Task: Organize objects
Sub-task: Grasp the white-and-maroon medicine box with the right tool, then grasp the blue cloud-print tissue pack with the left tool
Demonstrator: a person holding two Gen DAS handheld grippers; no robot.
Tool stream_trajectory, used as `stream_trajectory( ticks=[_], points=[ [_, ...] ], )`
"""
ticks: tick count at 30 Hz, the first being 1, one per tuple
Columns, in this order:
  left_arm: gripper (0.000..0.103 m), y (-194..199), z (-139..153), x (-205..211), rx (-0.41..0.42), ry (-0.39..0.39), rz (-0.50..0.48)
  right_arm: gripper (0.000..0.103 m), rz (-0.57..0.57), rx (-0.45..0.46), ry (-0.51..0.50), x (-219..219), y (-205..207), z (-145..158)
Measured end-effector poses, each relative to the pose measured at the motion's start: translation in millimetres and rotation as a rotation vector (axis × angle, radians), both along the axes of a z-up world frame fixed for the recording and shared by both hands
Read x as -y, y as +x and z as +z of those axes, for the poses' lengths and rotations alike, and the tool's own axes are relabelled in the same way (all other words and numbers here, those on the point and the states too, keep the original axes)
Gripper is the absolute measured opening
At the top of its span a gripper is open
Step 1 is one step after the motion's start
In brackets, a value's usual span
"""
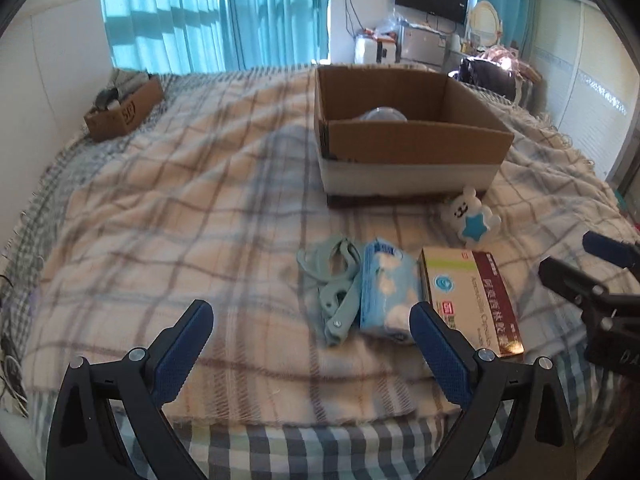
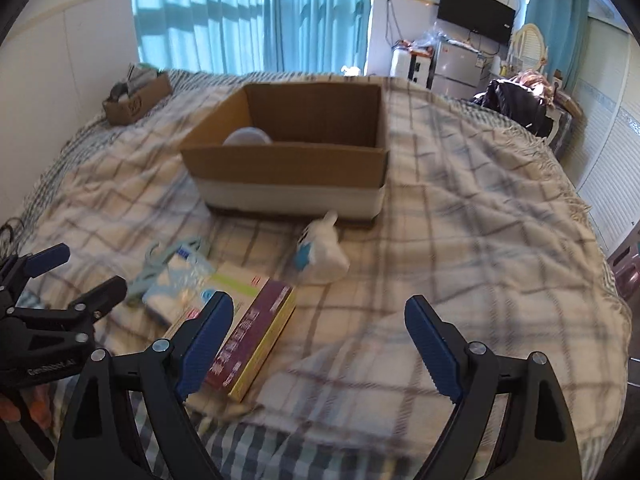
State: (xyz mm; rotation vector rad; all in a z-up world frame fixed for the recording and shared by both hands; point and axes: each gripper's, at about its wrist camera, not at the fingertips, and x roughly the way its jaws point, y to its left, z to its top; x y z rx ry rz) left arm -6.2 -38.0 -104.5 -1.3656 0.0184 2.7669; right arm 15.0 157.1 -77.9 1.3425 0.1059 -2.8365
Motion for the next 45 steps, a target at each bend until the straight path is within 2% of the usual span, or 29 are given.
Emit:
stream_trajectory(
  ticks=[2,8,15,21,24,29,30,31,32,40,45],
  points=[
    [0.101,-0.4,0.6,8.6,0.021,0.064,-0.007,0.09,0.021,0.02,0.008,10.9,0.1,-8.9],
    [0.101,2.0,7.3,20.6,0.005,-0.019,0.023,0.09,0.09,0.073,0.029,40.9,0.3,-28.6],
    [0.101,-2.4,5.1,41.5,0.009,0.086,0.051,0.09,0.154,0.105,0.046,71.5,1.4,-43.1],
    [0.101,-3.5,2.5,38.7,0.017,0.082,0.049,0.09,0.119,0.149,0.091,70.8,-4.3,-58.1],
    [0.101,-3.7,0.9,35.5,0.018,0.066,0.043,0.09,0.092,0.142,0.103,56.0,-4.6,-54.4],
    [0.101,-3.3,-0.9,27.1,0.02,0.02,0.03,0.09,0.088,0.15,0.054,38.8,-8.5,-51.8],
    [0.101,-3.2,-1.3,25.4,0.02,0.008,0.026,0.089,0.093,0.155,0.053,39.1,-8.9,-52.9],
    [0.101,-2.8,-1.5,23.1,0.019,-0.005,0.021,0.079,0.11,0.159,0.044,39.7,-9.1,-53.2],
    [0.101,-2.6,-1.9,21.8,0.019,-0.011,0.018,0.08,0.127,0.159,0.034,41.0,-8.3,-51.9],
    [0.101,-2.1,-1.9,8.1,0.012,-0.059,0.007,0.079,0.122,0.059,0.007,23.4,-8.6,-18.5],
    [0.101,-2.8,-3.8,-17.3,0.021,-0.057,-0.048,0.078,0.085,-0.013,0.044,1.4,-11.1,4.3]
  ],
)
